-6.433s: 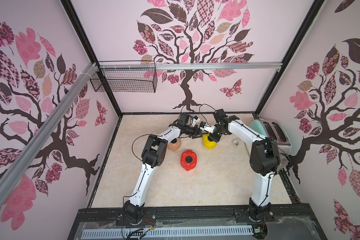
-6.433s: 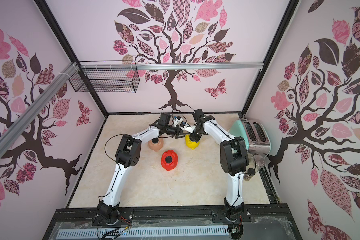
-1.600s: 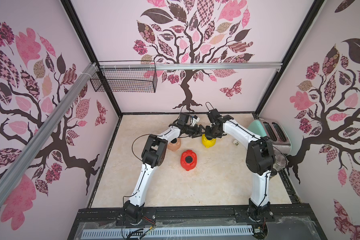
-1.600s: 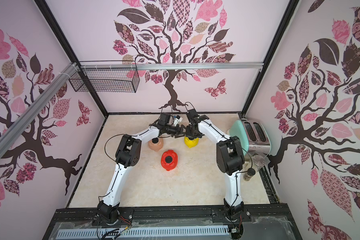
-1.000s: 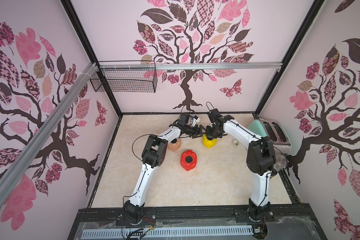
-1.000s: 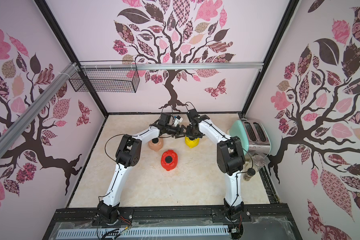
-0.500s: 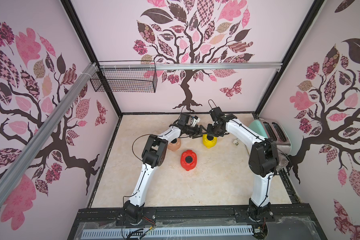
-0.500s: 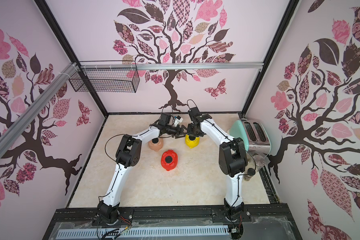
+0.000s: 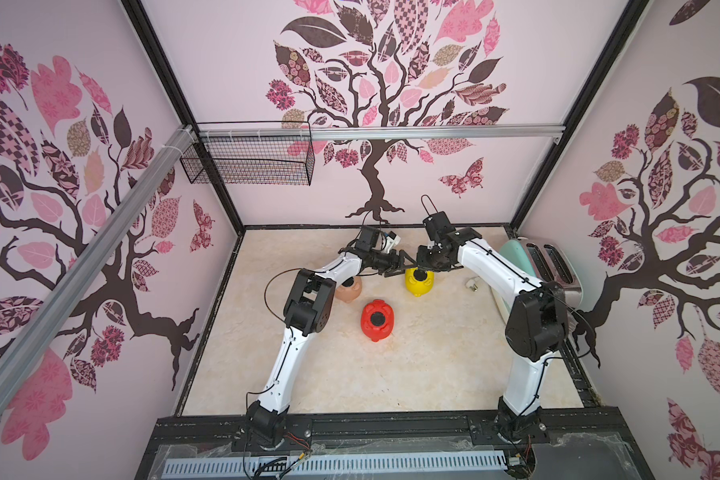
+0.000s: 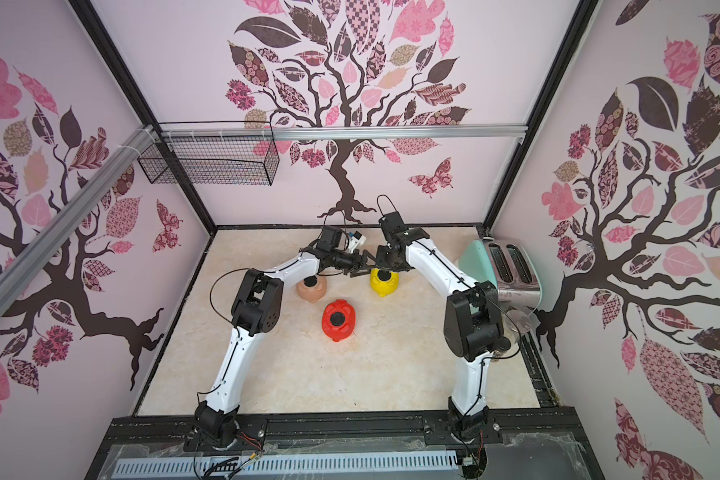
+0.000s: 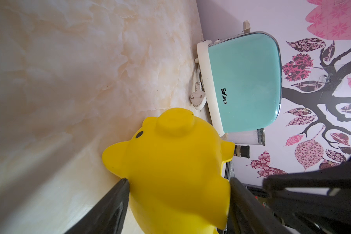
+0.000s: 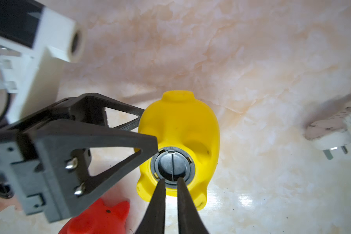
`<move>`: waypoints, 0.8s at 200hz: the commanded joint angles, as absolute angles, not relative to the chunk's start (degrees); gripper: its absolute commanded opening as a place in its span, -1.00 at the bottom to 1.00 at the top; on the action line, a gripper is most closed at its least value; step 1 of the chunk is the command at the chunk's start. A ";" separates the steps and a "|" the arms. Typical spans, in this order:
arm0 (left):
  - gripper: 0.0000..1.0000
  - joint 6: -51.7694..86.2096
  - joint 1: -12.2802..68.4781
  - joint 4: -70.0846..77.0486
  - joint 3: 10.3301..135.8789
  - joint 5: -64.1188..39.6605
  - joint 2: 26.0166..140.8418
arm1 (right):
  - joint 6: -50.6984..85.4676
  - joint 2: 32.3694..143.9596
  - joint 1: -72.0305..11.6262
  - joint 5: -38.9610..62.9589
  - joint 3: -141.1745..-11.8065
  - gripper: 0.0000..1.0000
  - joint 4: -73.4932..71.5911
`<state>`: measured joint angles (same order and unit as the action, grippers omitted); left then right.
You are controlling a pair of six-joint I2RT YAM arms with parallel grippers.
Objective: Close piggy banks
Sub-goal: Screw the knob on the piggy bank.
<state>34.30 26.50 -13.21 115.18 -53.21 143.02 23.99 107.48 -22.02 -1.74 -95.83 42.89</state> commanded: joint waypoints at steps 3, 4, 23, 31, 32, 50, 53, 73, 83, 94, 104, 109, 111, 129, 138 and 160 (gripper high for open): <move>0.55 33.75 27.16 -15.57 114.32 -53.52 144.90 | 20.62 102.48 -22.12 -2.13 -93.65 -0.65 39.43; 0.54 33.75 27.16 -15.56 114.33 -53.52 144.92 | 20.46 102.30 -22.09 -2.12 -93.50 -0.65 39.31; 0.55 33.75 27.11 -15.51 114.28 -53.53 144.85 | 18.43 99.31 -22.14 -2.28 -91.57 -0.64 37.28; 0.54 33.76 27.16 -15.56 114.33 -53.50 144.85 | 17.81 97.98 -22.12 -2.26 -90.64 -0.64 36.40; 0.55 33.76 27.16 -15.56 114.29 -53.47 144.89 | 17.64 97.64 -22.14 -2.24 -90.42 -0.64 36.15; 0.54 33.67 27.16 -15.66 114.32 -53.53 144.87 | 16.34 94.58 -22.08 -2.19 -88.10 -0.61 34.12; 0.55 33.66 27.11 -15.73 114.34 -53.46 144.87 | 16.07 93.98 -22.12 -2.23 -87.63 -0.60 33.72; 0.54 33.80 26.98 -15.74 114.30 -53.53 144.93 | 14.52 89.60 -22.14 -2.39 -83.74 -0.58 31.05; 0.54 33.68 26.98 -15.72 114.27 -53.50 144.85 | 13.99 87.25 -22.14 -2.43 -81.38 -0.58 29.37; 0.54 33.66 26.98 -15.75 114.20 -53.53 144.76 | 13.25 84.46 -22.08 -2.22 -78.54 -0.57 27.36; 0.55 33.60 26.98 -15.79 114.19 -53.42 144.67 | 13.00 81.74 -22.07 -2.21 -75.70 -0.57 24.94; 0.55 33.57 26.98 -15.83 114.17 -53.37 144.67 | 12.82 80.71 -22.11 -2.28 -74.42 -0.56 23.95; 0.55 33.49 26.98 -15.89 114.17 -53.33 144.67 | 12.76 80.19 -22.12 -2.17 -73.80 -0.56 23.43; 0.55 33.32 26.97 -16.17 114.19 -53.26 144.67 | 12.01 75.54 -22.08 -1.27 -68.82 -0.53 19.34; 0.54 33.18 26.94 -16.26 114.22 -53.24 144.58 | 11.32 73.40 -22.13 -0.63 -66.61 -0.52 17.71; 0.55 32.96 26.98 -16.61 114.21 -53.09 144.45 | 10.04 67.93 -22.07 0.53 -60.52 -0.47 13.88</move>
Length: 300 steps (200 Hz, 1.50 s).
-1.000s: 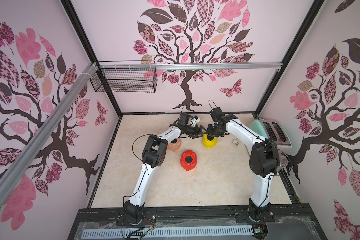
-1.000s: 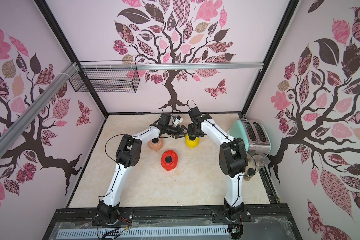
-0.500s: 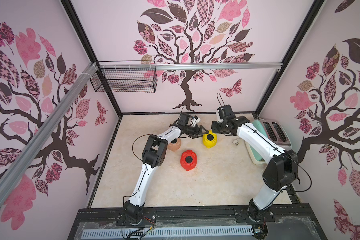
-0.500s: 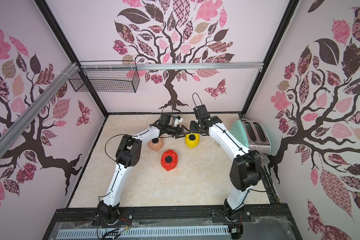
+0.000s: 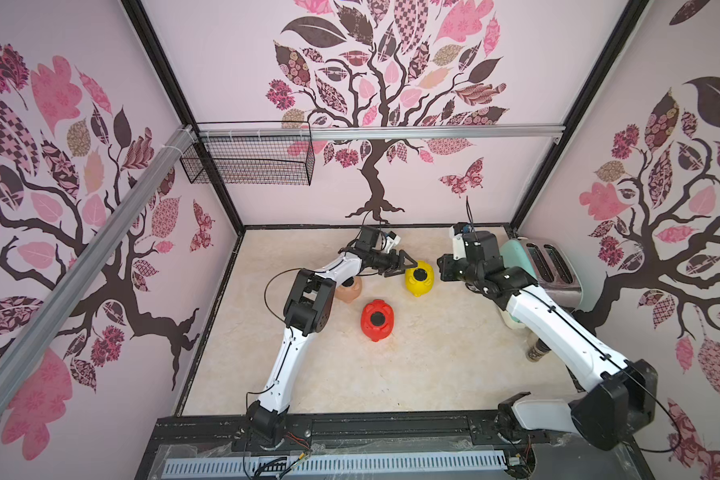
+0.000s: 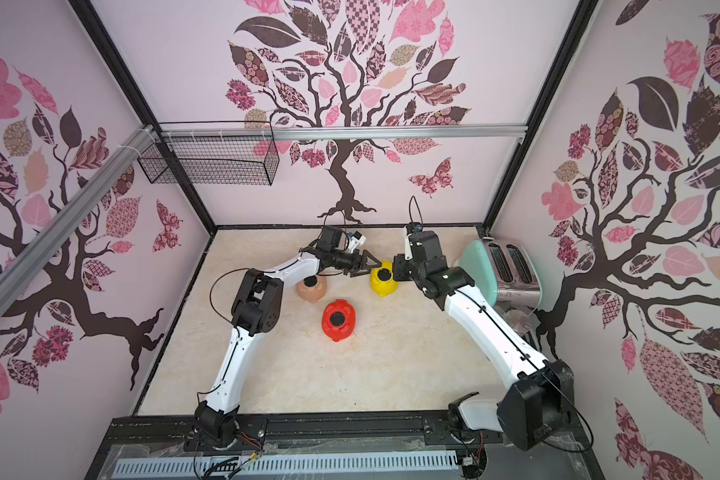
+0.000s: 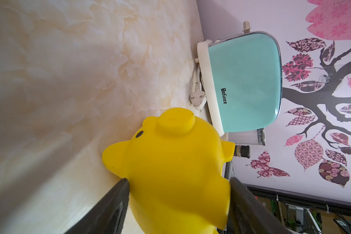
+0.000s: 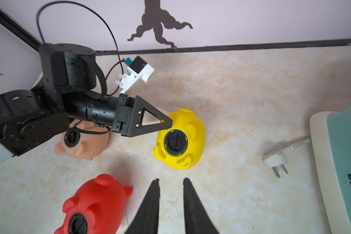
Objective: Close piggy banks
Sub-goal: Screw the knob on the piggy bank.
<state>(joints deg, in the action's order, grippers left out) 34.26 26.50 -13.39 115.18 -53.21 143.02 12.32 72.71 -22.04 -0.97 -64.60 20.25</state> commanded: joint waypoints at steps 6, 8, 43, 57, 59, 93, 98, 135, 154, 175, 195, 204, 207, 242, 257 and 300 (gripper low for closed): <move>0.54 32.92 26.98 -16.72 114.23 -53.09 144.40 | 10.03 66.58 -22.06 0.84 -58.93 -0.45 12.92; 0.54 32.93 26.98 -16.66 114.21 -53.09 144.40 | 10.07 66.13 -22.13 0.93 -58.39 -0.45 12.63; 0.55 32.80 26.96 -16.81 114.21 -52.91 144.23 | 10.04 59.50 -22.08 4.05 -49.74 -0.38 7.92; 0.55 32.66 26.98 -16.98 114.13 -52.83 144.06 | 9.76 56.89 -22.09 5.59 -45.96 -0.33 5.11; 0.55 32.60 26.98 -16.99 114.16 -52.83 143.99 | 9.76 56.45 -22.13 5.62 -45.33 -0.33 4.51; 0.54 32.32 27.00 -17.06 113.79 -52.56 143.36 | 10.20 52.03 -22.14 6.17 -38.12 -0.25 -2.04; 0.54 32.27 27.06 -17.14 113.74 -52.51 143.27 | 10.06 51.72 -22.07 6.30 -37.63 -0.26 -2.38; 0.55 31.76 27.07 -17.65 113.56 -52.28 142.69 | 9.53 48.28 -22.08 5.95 -31.85 -0.25 -7.34; 0.55 31.43 27.03 -18.04 113.64 -52.05 142.45 | 9.53 46.46 -22.10 4.44 -28.63 -0.20 -10.05; 0.54 30.97 27.05 -18.37 113.54 -51.95 141.90 | 9.98 45.15 -22.09 3.89 -26.30 -0.15 -11.74; 0.54 30.59 27.07 -18.65 113.29 -51.53 140.99 | 10.02 44.75 -22.11 4.05 -26.01 -0.14 -11.60; 0.55 30.43 27.07 -18.65 113.36 -51.11 140.46 | 9.93 44.60 -22.11 4.20 -25.93 -0.13 -11.68; 0.55 30.37 27.06 -18.71 113.38 -51.00 140.22 | 9.79 44.55 -22.08 4.22 -26.04 -0.13 -11.69; 0.58 28.62 26.98 -19.59 113.26 -50.14 137.93 | 9.67 44.17 -22.08 4.23 -25.82 -0.12 -11.75; 0.58 28.43 26.98 -19.64 113.20 -50.12 137.37 | 9.67 44.06 -22.08 4.29 -25.84 -0.12 -11.43; 0.63 29.35 26.98 -17.96 112.76 -50.54 136.17 | 9.71 43.98 -22.06 4.64 -25.69 -0.10 -11.34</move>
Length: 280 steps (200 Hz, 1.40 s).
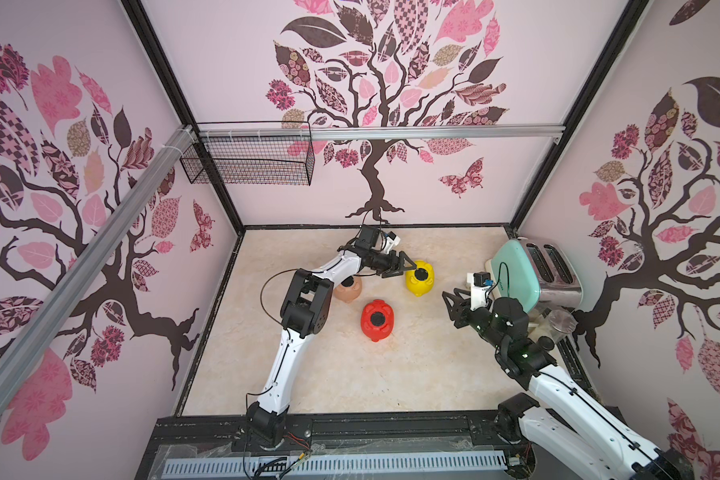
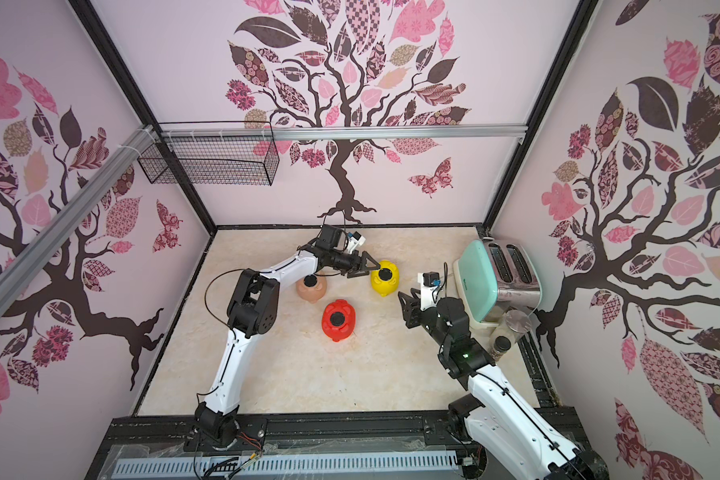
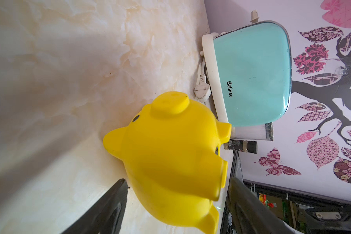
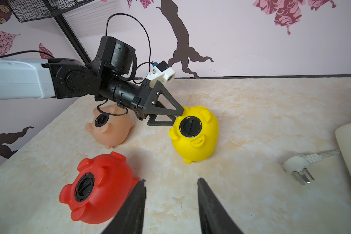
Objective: Close piggy banks
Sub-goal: Screw the knob on the piggy bank, then reset both arms
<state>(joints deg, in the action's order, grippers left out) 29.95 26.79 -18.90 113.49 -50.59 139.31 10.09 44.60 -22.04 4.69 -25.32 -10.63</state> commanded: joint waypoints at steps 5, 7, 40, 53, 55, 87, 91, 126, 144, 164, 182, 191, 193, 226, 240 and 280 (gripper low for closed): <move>0.64 29.31 26.98 -17.88 112.76 -50.52 135.95 | 9.75 44.03 -22.14 4.65 -25.75 -0.10 -11.34; 0.64 29.30 26.94 -17.85 112.72 -50.53 135.90 | 9.71 44.03 -22.15 4.66 -25.75 -0.10 -11.34; 0.65 29.59 26.98 -16.39 111.62 -50.68 134.39 | 9.75 44.42 -22.07 4.75 -25.98 -0.09 -11.27; 0.65 29.34 26.94 -16.27 110.05 -50.55 133.43 | 9.75 44.59 -22.09 4.75 -26.02 -0.09 -11.16; 0.65 29.29 26.97 -16.20 109.71 -50.54 133.16 | 9.76 44.61 -22.11 4.75 -26.08 -0.09 -11.18; 0.60 30.97 26.33 -11.68 103.93 -50.62 126.78 | 9.71 44.48 -22.08 4.69 -25.84 -0.09 -11.25; 0.59 32.20 26.12 -9.54 102.30 -50.73 125.35 | 9.75 44.49 -22.07 4.73 -25.77 -0.09 -11.33; 0.58 29.67 25.02 -6.11 91.36 -43.70 111.15 | 10.07 44.32 -22.14 4.74 -25.53 -0.08 -11.59; 0.58 26.03 25.05 -7.72 86.29 -38.17 103.61 | 10.45 44.09 -22.07 5.01 -25.19 -0.07 -12.05; 0.58 23.39 25.05 -7.90 79.15 -30.80 94.86 | 10.97 43.53 -22.15 5.02 -24.68 -0.07 -12.54; 0.63 22.49 25.05 -6.11 71.03 -23.22 85.48 | 11.42 42.67 -22.13 5.37 -24.17 -0.05 -12.99; 0.63 22.23 25.14 -5.06 66.60 -18.89 80.55 | 11.54 42.29 -22.14 5.14 -24.03 -0.04 -13.18; 0.63 21.97 25.14 -4.71 65.49 -17.82 79.40 | 11.54 42.17 -22.12 4.87 -23.94 -0.03 -13.07; 0.68 22.56 24.60 -7.23 53.34 9.01 64.17 | 12.81 40.50 -22.15 -3.26 -23.62 0.27 -10.98; 0.76 23.27 23.78 -8.58 48.81 16.84 59.24 | 13.25 39.55 -22.08 -6.52 -23.14 0.45 -10.47; 0.90 20.40 23.82 -5.43 33.94 24.68 47.53 | 13.55 38.23 -22.07 -15.24 -21.60 0.99 -9.47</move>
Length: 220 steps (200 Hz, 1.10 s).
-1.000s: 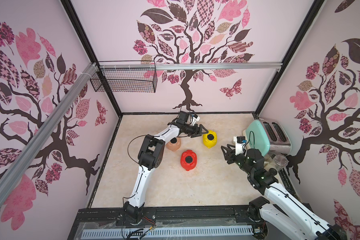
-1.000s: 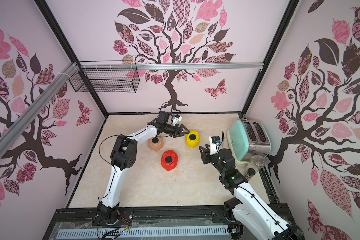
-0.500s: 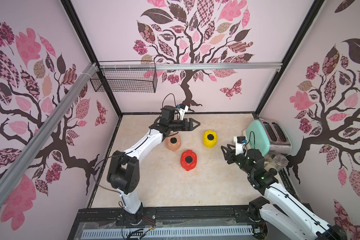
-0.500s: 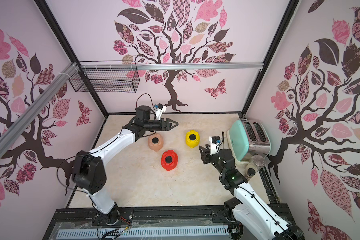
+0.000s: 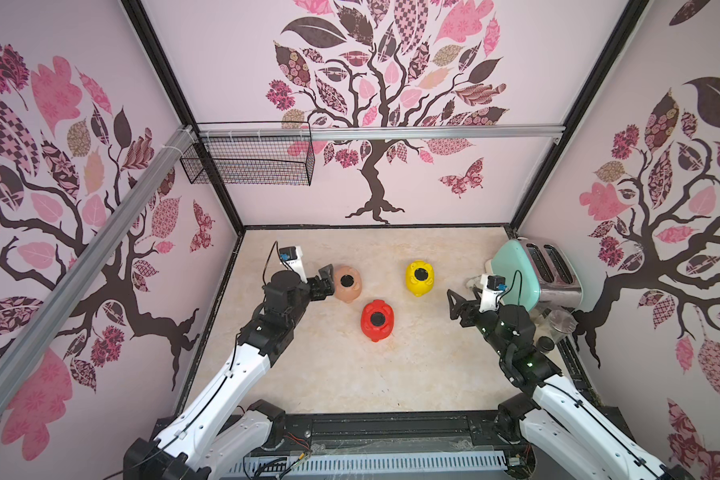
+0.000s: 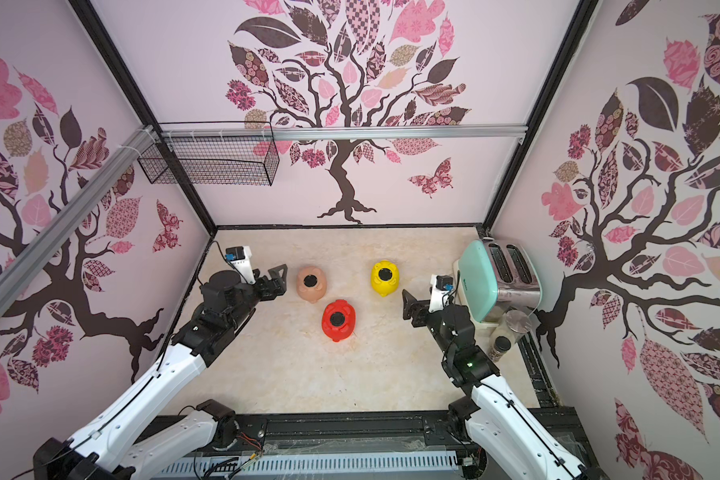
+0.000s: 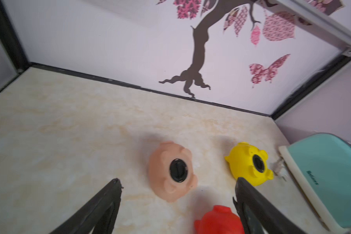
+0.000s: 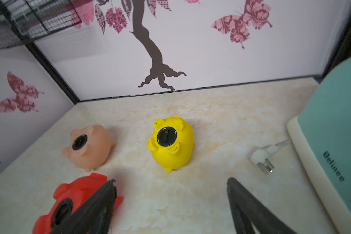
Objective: Close piggy banks
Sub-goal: Reset both arms
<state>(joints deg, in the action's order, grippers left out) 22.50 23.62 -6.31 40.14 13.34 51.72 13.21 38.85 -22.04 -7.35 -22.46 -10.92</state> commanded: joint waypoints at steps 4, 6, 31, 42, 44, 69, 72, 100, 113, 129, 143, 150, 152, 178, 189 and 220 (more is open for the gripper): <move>0.91 19.46 23.82 -4.73 32.59 25.48 46.59 | 13.59 38.28 -22.06 -16.39 -21.47 0.99 -9.27; 0.93 19.15 23.82 -4.32 31.86 26.06 46.12 | 13.55 38.27 -22.10 -16.82 -21.38 0.99 -9.19; 0.96 14.80 23.99 0.18 25.08 31.56 40.74 | 11.67 38.32 -22.11 -22.14 -20.15 0.99 -9.38; 0.96 13.17 23.99 0.92 23.29 34.47 38.45 | 9.52 38.24 -22.09 -23.61 -19.23 0.99 -9.74; 0.96 12.94 23.99 1.18 23.16 34.94 38.07 | 9.26 38.23 -22.02 -23.88 -19.13 0.99 -9.82; 0.95 8.41 23.99 6.76 17.93 37.96 34.68 | 5.44 38.05 -22.03 -26.68 -16.46 0.99 -11.63; 0.95 7.98 23.99 7.23 17.40 38.34 34.57 | 5.11 38.13 -22.02 -27.31 -16.09 0.99 -12.13; 0.96 2.91 23.99 13.99 12.78 41.04 36.50 | 2.91 39.43 -20.21 -27.87 -13.12 0.99 -16.07; 0.96 2.28 23.46 16.43 11.42 42.56 38.27 | 3.87 40.42 -18.66 -26.73 -11.16 0.99 -19.16; 0.96 2.18 21.21 20.62 9.26 40.25 40.61 | 1.76 42.44 -17.76 -25.77 -7.70 0.99 -25.85; 0.96 2.10 17.46 24.92 7.52 35.73 43.05 | -0.70 45.64 -17.45 -24.82 -4.95 0.99 -32.56; 0.96 2.36 15.33 27.09 6.86 33.63 44.61 | -1.12 48.39 -17.03 -25.20 -3.67 0.99 -37.70; 0.96 2.48 14.69 27.71 6.68 33.13 45.04 | -1.16 49.14 -16.87 -25.55 -3.60 0.99 -38.96; 0.95 4.17 8.46 34.46 7.62 25.01 53.32 | -1.21 58.63 -13.89 -23.64 -8.06 0.99 -40.33; 0.95 4.80 6.35 35.09 10.03 22.35 58.35 | -2.00 62.21 -12.70 -22.99 -8.24 0.99 -45.41; 0.93 5.14 2.39 43.06 13.41 17.49 69.17 | -2.59 70.61 -8.64 -17.34 -7.57 0.99 -61.64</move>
<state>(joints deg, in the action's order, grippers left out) 4.56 4.34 32.40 11.16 24.01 63.90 -1.28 66.02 -10.90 -21.45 -6.17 -46.13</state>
